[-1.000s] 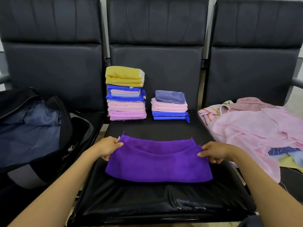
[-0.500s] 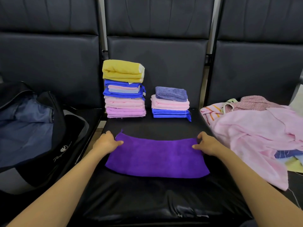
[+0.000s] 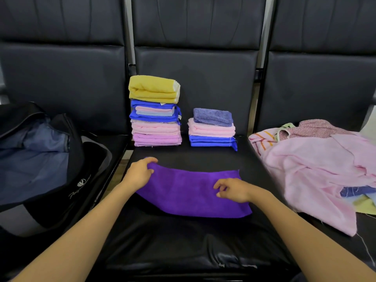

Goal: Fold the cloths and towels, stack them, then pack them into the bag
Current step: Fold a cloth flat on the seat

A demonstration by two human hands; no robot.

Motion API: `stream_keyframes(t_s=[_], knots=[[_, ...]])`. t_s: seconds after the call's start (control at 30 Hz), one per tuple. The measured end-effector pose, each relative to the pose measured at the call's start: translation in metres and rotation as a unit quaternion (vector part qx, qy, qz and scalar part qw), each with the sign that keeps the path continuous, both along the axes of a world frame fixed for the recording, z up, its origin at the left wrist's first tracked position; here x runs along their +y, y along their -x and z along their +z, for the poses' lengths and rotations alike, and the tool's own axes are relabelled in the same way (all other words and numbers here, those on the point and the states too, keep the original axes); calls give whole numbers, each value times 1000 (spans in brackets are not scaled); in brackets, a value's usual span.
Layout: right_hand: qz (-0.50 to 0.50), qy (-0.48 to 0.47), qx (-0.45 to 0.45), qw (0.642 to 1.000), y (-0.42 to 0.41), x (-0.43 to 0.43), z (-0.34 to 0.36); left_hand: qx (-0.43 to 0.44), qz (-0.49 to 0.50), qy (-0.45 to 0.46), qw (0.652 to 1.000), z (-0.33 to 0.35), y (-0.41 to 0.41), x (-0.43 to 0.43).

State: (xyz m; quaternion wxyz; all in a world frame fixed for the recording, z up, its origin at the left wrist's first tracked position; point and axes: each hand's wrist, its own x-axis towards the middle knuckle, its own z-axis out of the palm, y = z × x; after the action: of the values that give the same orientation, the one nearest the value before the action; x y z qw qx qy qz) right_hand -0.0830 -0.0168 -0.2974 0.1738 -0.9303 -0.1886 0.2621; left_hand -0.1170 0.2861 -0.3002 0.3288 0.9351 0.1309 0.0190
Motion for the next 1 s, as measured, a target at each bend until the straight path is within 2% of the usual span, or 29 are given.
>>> stream_keyframes(t_s=[0.13,0.3,0.37,0.5,0.6,0.67,0.73,0.83,0.9,0.93,1.0], knots=[[-127,-89,52,986,-2,-5,1,-5,-32,59,998,22,1,-28],[-291,-225,147,918,-3,-13,7,30,-105,207,972,39,-5,-93],[-314,-234,170,905,-3,-16,9,40,-132,242,961,40,-10,-122],[-348,-246,201,882,-3,-21,10,76,-193,247,947,33,-13,-170],[-363,-249,188,878,-6,-25,9,136,-230,335,904,23,-9,-186],[-355,-233,190,885,-7,-26,9,133,-204,376,894,17,-8,-184],[-340,-200,167,904,-8,-27,5,93,-154,344,922,8,-10,-176],[-292,-98,65,949,-12,-28,-1,38,-60,181,981,-6,-17,-155],[-277,-53,13,959,-12,-28,1,68,-23,94,993,-14,-21,-142],[-276,-45,4,960,-12,-29,1,97,-12,79,992,-17,-20,-138],[-274,-25,1,961,-11,-30,2,149,2,114,982,-22,-16,-136]])
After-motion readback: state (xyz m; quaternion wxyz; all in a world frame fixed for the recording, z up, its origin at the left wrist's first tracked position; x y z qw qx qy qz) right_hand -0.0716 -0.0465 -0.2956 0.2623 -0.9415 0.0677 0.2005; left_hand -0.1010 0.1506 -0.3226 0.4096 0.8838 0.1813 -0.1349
